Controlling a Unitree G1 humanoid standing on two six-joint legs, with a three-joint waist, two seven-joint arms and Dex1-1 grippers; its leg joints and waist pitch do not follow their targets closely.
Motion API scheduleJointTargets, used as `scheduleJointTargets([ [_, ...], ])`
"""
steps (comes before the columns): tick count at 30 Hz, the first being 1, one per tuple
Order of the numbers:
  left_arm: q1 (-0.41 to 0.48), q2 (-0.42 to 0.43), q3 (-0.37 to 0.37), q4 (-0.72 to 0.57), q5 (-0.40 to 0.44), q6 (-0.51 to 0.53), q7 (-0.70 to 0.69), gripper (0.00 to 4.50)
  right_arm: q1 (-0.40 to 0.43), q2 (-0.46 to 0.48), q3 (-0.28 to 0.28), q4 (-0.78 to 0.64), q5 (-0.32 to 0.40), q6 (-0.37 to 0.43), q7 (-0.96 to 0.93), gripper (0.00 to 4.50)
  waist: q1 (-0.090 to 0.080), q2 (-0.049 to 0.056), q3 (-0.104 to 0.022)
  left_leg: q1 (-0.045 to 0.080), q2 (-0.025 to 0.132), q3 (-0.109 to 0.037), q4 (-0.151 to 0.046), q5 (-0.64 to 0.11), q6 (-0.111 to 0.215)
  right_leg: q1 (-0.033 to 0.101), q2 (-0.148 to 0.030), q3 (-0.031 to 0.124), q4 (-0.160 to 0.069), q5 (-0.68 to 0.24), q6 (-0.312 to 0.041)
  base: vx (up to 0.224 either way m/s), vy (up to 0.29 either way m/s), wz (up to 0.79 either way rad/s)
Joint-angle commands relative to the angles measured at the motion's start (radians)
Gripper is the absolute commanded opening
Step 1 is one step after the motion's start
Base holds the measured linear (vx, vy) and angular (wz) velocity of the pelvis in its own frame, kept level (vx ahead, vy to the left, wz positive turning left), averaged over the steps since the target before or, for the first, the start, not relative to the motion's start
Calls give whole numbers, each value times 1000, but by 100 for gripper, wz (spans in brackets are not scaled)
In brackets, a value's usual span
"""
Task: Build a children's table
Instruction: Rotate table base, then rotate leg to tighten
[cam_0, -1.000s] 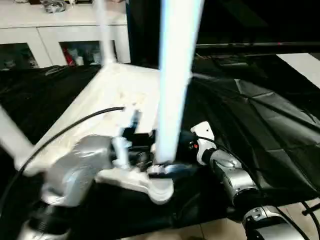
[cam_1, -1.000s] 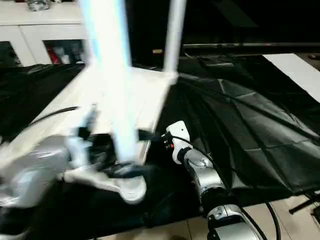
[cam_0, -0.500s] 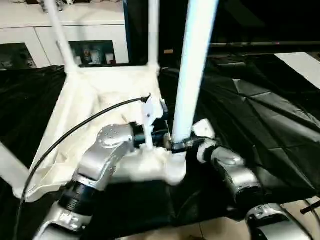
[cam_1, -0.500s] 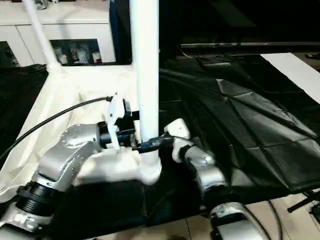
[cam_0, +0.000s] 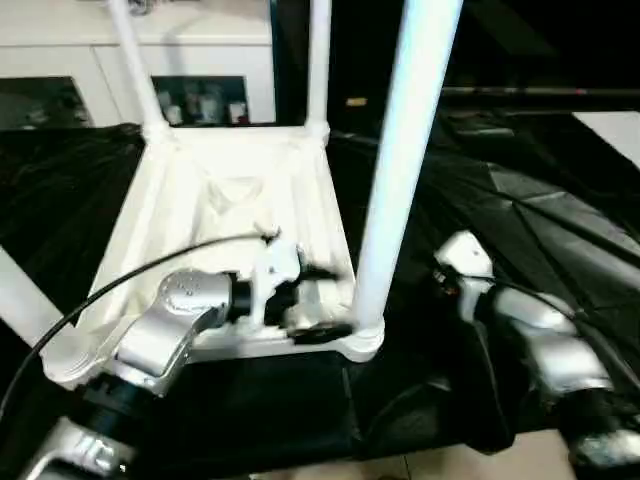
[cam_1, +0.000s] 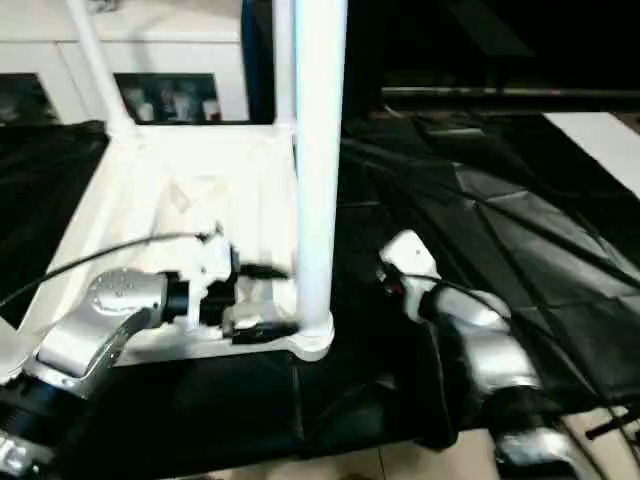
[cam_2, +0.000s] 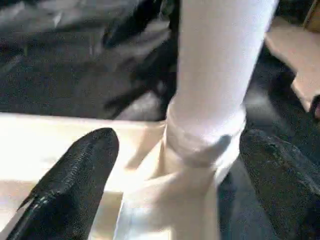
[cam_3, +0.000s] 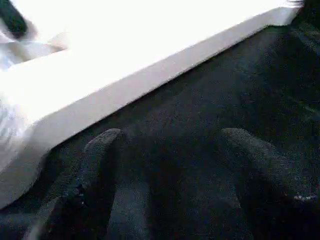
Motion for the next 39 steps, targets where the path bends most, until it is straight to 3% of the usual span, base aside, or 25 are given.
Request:
scheduleJointTargets([
  [1, -35, 26, -26, 13, 29, -4, -48, 404, 30, -32, 27, -95, 40, 56, 69, 333, 4, 1, -59, 14, 25, -6, -71, -267, 24, 43, -48, 27, -77, -233, -191, 0, 0, 0],
  [4, -44, 57, -46, 17, 33, 15, -104, 367, 66, -61, 46, -176, 74, 103, 124, 333, 5, 2, -56, 13, 26, -7, -74, -281, 21, 42, -50, 26, -78, -254, -194, 0, 0, 0],
  [7, -39, 70, -52, 14, 34, 26, -126, 361, 94, -80, 51, -235, 97, 146, 152, 333, 6, 2, -55, 13, 28, -8, -74, -288, 18, 41, -51, 28, -79, -271, -191, 0, 0, 0],
  [8, -35, 76, -53, 17, 34, 31, -140, 346, 111, -88, 41, -282, 114, 188, 164, 333, 5, 3, -53, 15, 28, -8, -75, -303, 12, 38, -53, 27, -82, -307, -189, 0, 0, 0],
  [11, -27, 88, -56, 3, 34, 51, -149, 319, 125, -97, 33, -317, 121, 218, 165, 333, 5, 4, -52, 16, 29, -10, -76, -322, -1, 35, -55, 28, -85, -363, -175, 0, 0, 0],
  [21, -11, 103, -50, 4, 123, 54, -45, 230, 152, -107, 31, -369, 106, 254, 117, 333, 5, 4, -52, 16, 28, -12, -77, -325, -9, 33, -53, 27, -87, -357, -166, 0, 0, 0],
  [39, 37, 102, -38, -40, 133, 59, -22, 87, 173, -92, 57, -388, 92, 248, 86, 333, 5, 8, -50, 16, 28, -13, -78, -346, -12, 31, -54, 27, -88, -371, -165, 0, 0, 0],
])
